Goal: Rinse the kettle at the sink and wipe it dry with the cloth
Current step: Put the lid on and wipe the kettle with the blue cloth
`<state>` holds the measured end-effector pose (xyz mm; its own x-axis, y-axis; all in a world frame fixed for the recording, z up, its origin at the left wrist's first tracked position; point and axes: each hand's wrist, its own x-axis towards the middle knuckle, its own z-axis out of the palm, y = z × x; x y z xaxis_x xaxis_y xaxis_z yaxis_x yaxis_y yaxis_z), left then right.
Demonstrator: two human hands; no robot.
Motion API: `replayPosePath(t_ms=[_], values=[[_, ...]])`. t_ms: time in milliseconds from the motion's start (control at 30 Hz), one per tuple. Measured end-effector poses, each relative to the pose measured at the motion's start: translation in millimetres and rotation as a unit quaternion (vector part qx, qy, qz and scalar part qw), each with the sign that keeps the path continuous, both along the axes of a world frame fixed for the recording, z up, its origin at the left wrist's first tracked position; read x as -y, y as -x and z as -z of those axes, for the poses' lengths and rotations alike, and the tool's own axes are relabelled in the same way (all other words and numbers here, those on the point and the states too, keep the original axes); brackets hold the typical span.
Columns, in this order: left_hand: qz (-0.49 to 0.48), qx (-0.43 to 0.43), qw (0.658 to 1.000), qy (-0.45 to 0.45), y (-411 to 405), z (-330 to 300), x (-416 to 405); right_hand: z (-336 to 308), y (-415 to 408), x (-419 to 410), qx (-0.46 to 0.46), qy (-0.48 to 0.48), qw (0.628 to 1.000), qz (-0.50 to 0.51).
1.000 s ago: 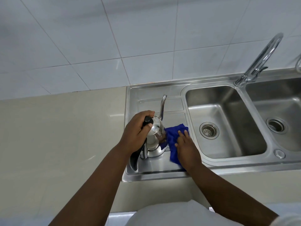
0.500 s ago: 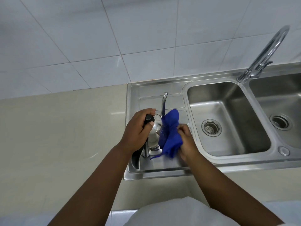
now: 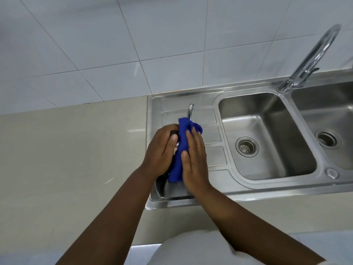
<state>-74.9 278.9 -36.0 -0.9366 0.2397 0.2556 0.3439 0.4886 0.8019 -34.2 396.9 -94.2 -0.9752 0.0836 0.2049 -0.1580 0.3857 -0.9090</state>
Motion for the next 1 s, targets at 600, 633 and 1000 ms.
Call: replayPosePath(t_ms=[600, 633, 1000], values=[[-0.084, -0.007, 0.996, 0.003, -11, 3, -11, 41, -35, 21, 0.084, 0.051, 0.987, 0.126], [-0.087, -0.003, 0.996, 0.007, -11, 4, -11, 52, -41, 21, 0.127, 0.076, 0.98, 0.132], [-0.052, -0.042, 0.997, 0.033, -7, -2, -11, -7, 10, 20, 0.067, 0.109, 0.982, 0.142]])
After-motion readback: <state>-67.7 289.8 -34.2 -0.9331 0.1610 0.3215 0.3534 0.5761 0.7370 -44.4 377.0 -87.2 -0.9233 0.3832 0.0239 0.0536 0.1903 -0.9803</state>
